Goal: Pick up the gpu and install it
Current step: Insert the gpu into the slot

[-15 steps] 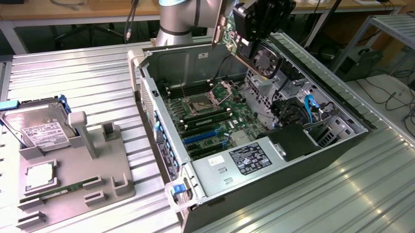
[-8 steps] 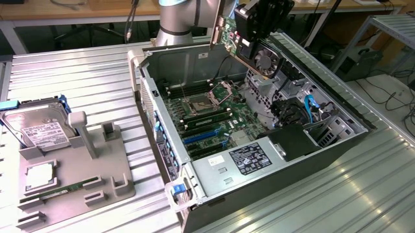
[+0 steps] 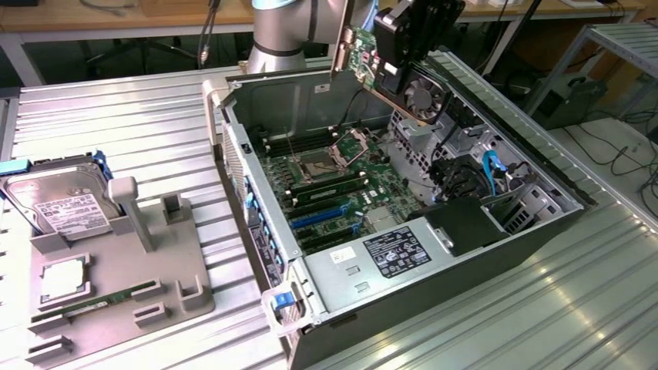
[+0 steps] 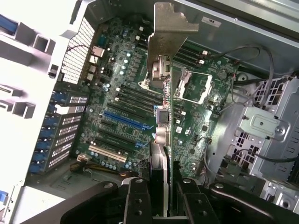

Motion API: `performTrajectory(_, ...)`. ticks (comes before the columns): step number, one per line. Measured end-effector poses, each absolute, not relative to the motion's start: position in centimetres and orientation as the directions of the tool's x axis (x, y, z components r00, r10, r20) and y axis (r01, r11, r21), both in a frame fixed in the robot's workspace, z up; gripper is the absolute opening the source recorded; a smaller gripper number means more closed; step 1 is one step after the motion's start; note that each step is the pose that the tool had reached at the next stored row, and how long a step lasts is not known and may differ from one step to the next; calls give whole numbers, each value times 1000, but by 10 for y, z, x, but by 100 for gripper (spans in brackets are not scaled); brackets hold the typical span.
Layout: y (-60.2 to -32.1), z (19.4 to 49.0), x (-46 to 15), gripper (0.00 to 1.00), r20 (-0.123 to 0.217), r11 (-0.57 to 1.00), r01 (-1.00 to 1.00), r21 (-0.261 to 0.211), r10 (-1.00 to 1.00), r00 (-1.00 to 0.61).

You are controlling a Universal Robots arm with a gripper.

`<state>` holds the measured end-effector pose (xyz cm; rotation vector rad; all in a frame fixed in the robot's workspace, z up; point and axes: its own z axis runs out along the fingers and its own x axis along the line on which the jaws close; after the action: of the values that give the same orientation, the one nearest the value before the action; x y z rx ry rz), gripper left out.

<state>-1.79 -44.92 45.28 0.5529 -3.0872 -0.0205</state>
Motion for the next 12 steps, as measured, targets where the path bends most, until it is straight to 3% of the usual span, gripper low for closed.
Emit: performTrajectory(12,-450,453,-18,28,3,897,-441,14,-441,-898)
